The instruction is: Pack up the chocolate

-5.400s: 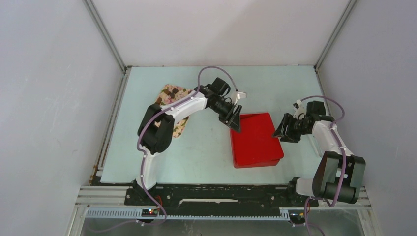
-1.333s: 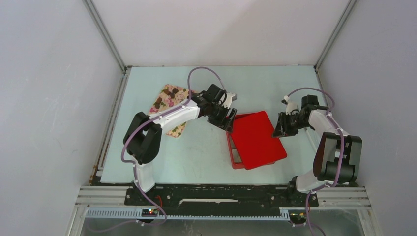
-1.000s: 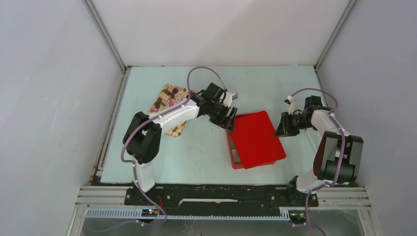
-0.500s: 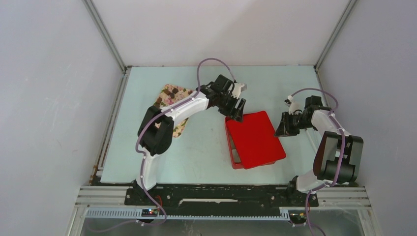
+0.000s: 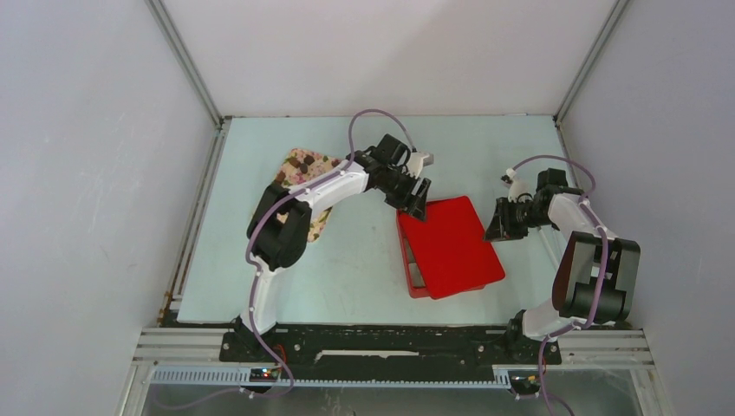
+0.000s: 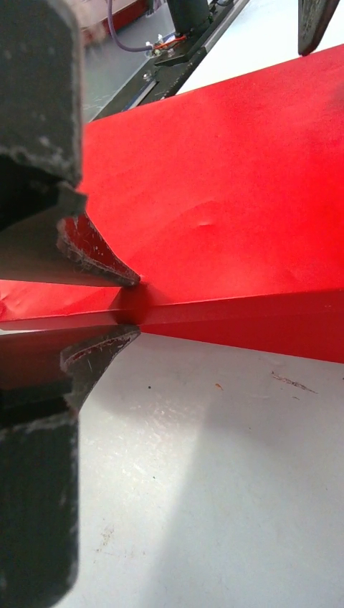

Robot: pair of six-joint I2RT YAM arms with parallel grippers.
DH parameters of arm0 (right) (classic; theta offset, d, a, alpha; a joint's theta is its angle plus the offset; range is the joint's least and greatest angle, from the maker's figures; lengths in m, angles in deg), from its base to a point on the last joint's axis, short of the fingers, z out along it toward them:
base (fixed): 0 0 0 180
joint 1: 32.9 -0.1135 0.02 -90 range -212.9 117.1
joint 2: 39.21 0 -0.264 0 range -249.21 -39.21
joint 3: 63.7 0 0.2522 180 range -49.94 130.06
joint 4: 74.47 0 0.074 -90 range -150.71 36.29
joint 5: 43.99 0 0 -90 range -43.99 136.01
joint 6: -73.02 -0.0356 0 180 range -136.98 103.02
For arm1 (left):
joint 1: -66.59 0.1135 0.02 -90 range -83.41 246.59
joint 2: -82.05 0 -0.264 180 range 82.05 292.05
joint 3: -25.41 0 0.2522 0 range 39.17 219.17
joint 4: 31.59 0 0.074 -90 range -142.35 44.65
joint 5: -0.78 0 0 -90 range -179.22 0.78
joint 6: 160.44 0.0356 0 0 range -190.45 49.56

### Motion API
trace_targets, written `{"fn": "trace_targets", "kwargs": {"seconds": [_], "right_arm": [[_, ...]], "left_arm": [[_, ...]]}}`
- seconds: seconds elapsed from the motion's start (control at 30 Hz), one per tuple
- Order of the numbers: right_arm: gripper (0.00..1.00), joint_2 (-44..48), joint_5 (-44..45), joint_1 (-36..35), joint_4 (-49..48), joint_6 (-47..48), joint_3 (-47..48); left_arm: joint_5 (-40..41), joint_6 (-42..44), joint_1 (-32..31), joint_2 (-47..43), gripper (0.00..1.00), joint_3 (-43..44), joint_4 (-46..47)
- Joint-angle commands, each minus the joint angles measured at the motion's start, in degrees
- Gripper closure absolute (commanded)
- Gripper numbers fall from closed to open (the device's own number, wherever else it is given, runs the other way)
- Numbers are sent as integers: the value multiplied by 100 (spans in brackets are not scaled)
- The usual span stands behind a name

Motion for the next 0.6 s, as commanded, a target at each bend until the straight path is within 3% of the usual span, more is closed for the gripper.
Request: {"fn": "trace_targets", "kwargs": {"seconds": [0.0, 0.57], "right_arm": [[72, 12, 301, -88, -158, 127, -6], [63, 172, 298, -564, -185, -107, 74]], "left_arm": [[-1103, 65, -8, -21, 30, 370, -98], [-1025, 28, 201, -363, 33, 148, -85]]}}
